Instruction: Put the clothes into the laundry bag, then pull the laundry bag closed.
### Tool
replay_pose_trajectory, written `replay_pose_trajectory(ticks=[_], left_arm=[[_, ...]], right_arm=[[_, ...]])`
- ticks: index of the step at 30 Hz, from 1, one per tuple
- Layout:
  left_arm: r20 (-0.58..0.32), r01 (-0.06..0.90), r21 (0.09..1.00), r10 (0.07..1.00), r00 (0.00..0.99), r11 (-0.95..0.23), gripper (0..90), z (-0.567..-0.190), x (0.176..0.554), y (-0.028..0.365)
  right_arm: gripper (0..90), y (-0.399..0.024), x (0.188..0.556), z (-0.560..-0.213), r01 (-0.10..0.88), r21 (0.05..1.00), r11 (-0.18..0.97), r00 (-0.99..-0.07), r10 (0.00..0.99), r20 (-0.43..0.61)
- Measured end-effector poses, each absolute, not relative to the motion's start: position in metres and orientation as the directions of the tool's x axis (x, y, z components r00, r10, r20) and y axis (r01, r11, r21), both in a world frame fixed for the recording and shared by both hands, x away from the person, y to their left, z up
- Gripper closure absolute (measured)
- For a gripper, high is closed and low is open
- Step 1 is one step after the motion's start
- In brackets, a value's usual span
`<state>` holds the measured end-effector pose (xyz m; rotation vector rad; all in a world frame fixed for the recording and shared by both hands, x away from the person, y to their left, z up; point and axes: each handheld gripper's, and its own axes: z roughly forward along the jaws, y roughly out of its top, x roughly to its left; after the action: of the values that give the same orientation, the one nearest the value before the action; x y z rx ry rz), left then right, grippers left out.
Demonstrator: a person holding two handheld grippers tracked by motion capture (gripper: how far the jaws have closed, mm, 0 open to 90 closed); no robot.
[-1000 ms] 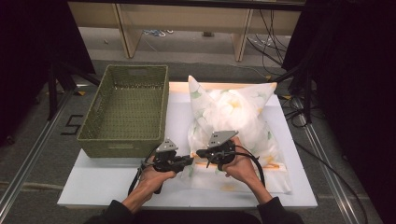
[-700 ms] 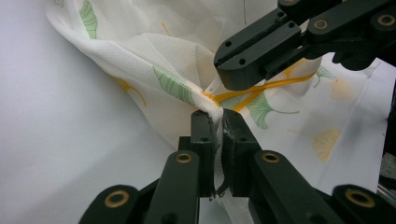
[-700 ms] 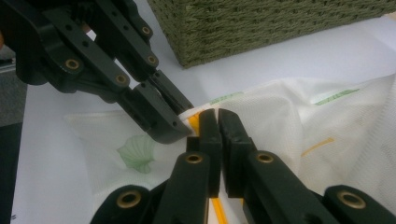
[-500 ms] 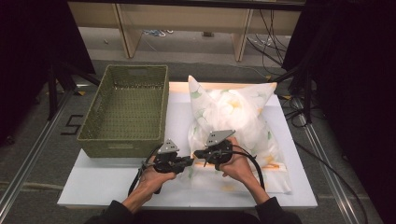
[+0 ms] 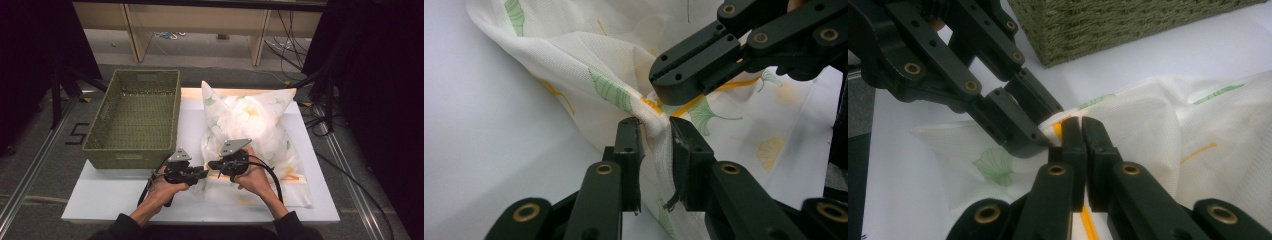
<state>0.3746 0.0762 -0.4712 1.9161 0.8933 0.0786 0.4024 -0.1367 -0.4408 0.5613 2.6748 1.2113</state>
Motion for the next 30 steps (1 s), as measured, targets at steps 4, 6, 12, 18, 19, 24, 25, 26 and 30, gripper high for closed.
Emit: replay_pose_trajectory(ticks=[4, 6, 12, 18, 19, 24, 25, 26, 30], left_arm=[[-0.323, 0.558, 0.795, 0.613, 0.721, -0.237, 72.4, -0.471, 0.377, 0.077], [-0.329, 0.56, 0.795, 0.61, 0.721, -0.233, 73.5, -0.471, 0.378, 0.078], [-0.285, 0.531, 0.807, 0.619, 0.732, -0.257, 82.7, -0.468, 0.374, 0.079], [-0.249, 0.508, 0.814, 0.621, 0.743, -0.281, 85.0, -0.464, 0.37, 0.082], [-0.243, 0.504, 0.816, 0.625, 0.742, -0.282, 85.1, -0.463, 0.369, 0.082], [-0.233, 0.501, 0.813, 0.623, 0.746, -0.296, 85.5, -0.462, 0.367, 0.085], [-0.225, 0.497, 0.814, 0.624, 0.748, -0.302, 85.5, -0.462, 0.367, 0.086], [-0.226, 0.497, 0.813, 0.623, 0.749, -0.303, 85.6, -0.461, 0.366, 0.086], [-0.213, 0.488, 0.811, 0.615, 0.759, -0.321, 85.9, -0.46, 0.365, 0.086]], right_arm=[[90.0, -0.136, 0.405, -0.442, 0.269, 0.757, 0.596, -0.921, 0.389, 0.021], [90.0, -0.136, 0.406, -0.443, 0.264, 0.759, 0.596, -0.923, 0.383, 0.02], [90.0, -0.136, 0.407, -0.443, 0.268, 0.761, 0.591, -0.925, 0.38, 0.03], [90.0, -0.136, 0.405, -0.44, 0.284, 0.771, 0.57, -0.92, 0.388, 0.053], [90.0, -0.135, 0.404, -0.44, 0.282, 0.773, 0.568, -0.921, 0.385, 0.053], [90.0, -0.131, 0.403, -0.439, 0.271, 0.77, 0.578, -0.928, 0.37, 0.049], [90.0, -0.131, 0.402, -0.439, 0.27, 0.77, 0.578, -0.928, 0.371, 0.047], [90.0, -0.131, 0.402, -0.439, 0.27, 0.77, 0.578, -0.928, 0.37, 0.047], [90.0, -0.13, 0.401, -0.439, 0.272, 0.77, 0.578, -0.926, 0.373, 0.047]])
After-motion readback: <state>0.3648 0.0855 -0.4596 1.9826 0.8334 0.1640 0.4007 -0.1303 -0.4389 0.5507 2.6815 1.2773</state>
